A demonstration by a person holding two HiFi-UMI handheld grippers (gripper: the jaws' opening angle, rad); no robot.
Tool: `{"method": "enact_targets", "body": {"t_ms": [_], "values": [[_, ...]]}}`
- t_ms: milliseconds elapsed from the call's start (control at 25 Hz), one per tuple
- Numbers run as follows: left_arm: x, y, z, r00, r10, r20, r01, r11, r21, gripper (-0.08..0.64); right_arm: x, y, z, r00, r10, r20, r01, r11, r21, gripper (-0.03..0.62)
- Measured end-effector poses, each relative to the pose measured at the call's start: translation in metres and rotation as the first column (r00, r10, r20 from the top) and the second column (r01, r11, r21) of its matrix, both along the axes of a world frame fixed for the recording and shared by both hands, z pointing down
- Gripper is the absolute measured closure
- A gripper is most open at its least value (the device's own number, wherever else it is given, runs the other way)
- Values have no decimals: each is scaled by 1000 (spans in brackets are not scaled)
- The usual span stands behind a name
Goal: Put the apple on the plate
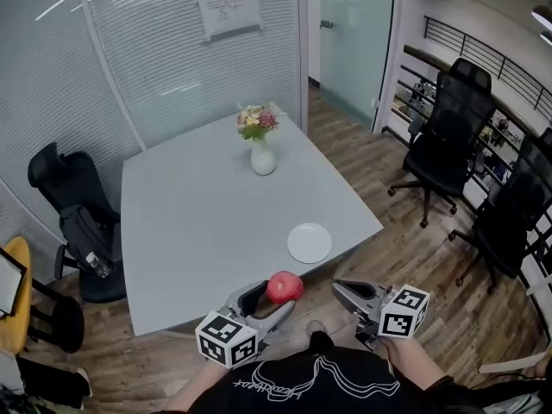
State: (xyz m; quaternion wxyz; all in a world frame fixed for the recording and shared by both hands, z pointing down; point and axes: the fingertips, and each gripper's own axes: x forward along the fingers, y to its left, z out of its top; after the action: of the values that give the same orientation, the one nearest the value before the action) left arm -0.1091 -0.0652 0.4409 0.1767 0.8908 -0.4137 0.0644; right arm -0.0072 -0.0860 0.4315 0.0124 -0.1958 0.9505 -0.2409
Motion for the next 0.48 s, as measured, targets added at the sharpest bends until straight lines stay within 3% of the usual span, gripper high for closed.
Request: {"method": "enact_targets", "body": {"t_ms": [480], "values": [[26, -91, 25, 998, 11, 67, -10, 1000, -16, 259, 23, -79, 15, 1000, 23, 4, -23, 999, -44, 583]]}}
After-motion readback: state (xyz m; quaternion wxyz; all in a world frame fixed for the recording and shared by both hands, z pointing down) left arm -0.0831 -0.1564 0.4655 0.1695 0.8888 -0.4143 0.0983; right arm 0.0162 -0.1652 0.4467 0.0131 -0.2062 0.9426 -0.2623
